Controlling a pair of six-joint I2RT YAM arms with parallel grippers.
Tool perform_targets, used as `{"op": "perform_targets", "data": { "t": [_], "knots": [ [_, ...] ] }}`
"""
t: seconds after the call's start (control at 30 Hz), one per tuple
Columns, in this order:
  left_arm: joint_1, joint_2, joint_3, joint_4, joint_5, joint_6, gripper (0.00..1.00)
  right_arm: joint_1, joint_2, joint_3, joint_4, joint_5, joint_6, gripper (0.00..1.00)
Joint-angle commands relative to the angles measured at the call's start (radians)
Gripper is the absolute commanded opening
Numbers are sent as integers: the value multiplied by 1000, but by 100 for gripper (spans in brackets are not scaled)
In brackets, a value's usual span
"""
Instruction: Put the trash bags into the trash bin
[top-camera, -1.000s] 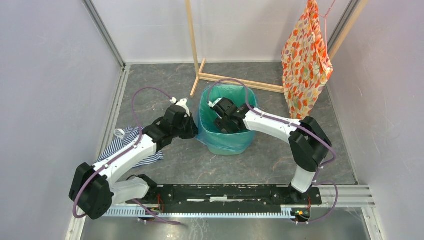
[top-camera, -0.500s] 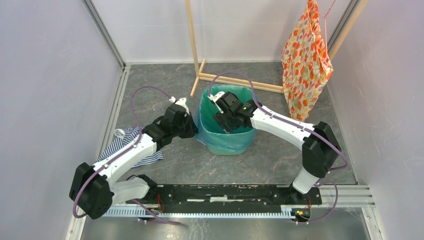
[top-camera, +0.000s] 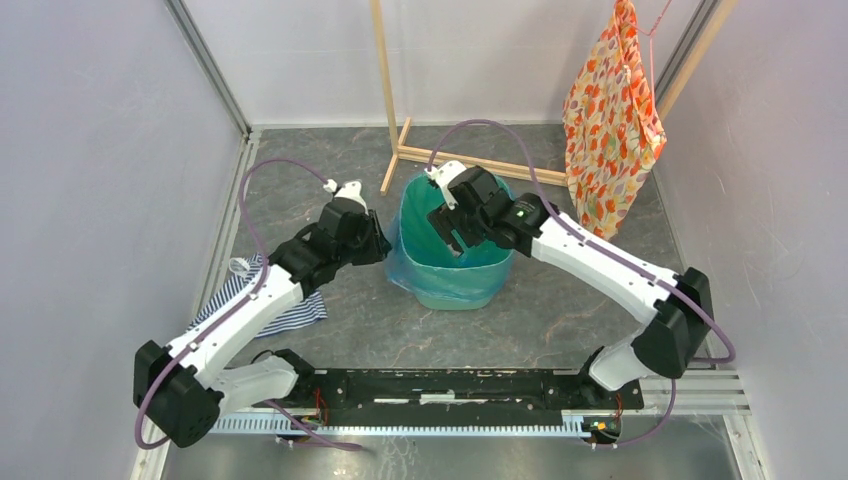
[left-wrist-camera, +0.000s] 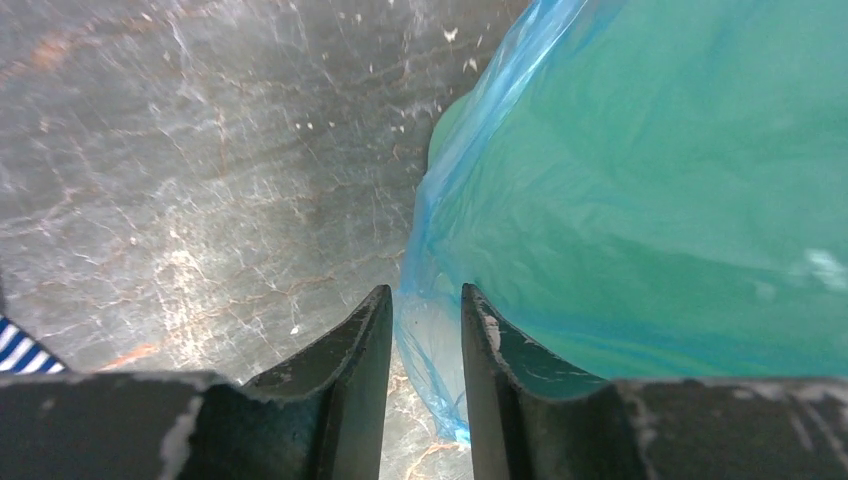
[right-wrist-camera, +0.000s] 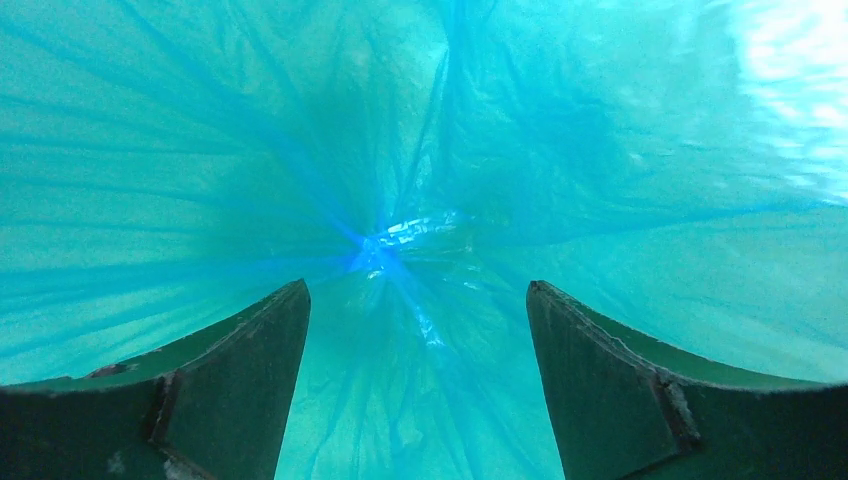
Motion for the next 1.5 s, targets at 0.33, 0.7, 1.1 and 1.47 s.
{"op": "perform_targets", "data": {
  "t": [0.33,0.7,1.1,1.47],
  "knots": [
    [-1,-87,282,-160,-86,98,54,-2,-229,68,128,-29,13,93],
    [-2,-107,439,-165,3,171,83,-2,-496,-91,279,91,30,98],
    [-1,-157,439,-148,0,182,100,-2,-779,-397,509,130,85,98],
    [-1,-193,411,-144,-8,169,100,-1,-864,-445,527,155,89,98]
  ]
}}
